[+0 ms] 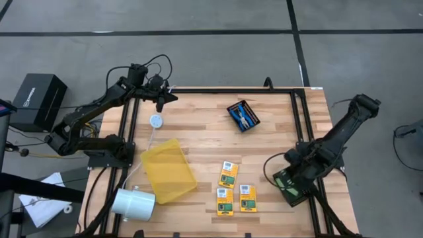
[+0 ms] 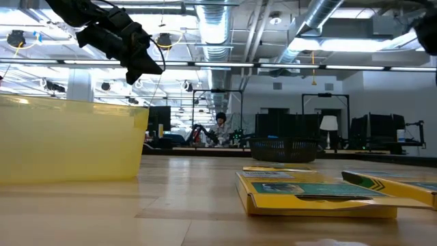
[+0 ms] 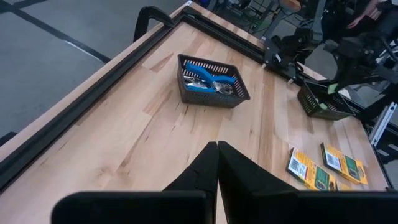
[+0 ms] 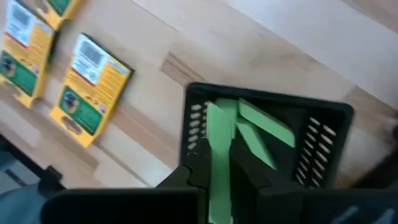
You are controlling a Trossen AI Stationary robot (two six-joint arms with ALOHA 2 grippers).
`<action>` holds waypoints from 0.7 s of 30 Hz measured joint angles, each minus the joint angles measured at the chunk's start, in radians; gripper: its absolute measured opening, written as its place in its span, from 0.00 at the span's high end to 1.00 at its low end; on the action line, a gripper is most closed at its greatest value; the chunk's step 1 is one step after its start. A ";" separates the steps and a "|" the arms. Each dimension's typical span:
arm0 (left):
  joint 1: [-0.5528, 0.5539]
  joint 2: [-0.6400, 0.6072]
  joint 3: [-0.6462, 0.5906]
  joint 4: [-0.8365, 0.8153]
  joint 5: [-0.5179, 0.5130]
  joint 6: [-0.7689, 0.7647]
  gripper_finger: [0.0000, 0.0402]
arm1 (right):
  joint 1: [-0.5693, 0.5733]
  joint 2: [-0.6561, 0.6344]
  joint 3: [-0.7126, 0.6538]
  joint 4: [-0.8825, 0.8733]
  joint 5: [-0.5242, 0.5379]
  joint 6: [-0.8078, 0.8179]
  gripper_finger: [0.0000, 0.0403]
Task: Pick & Place School Supplies
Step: Put the green eraser into the bottom black bin
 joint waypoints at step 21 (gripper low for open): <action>0.000 0.000 0.000 0.012 0.000 0.024 1.00 | 0.158 0.242 -0.126 0.356 -0.015 0.286 0.95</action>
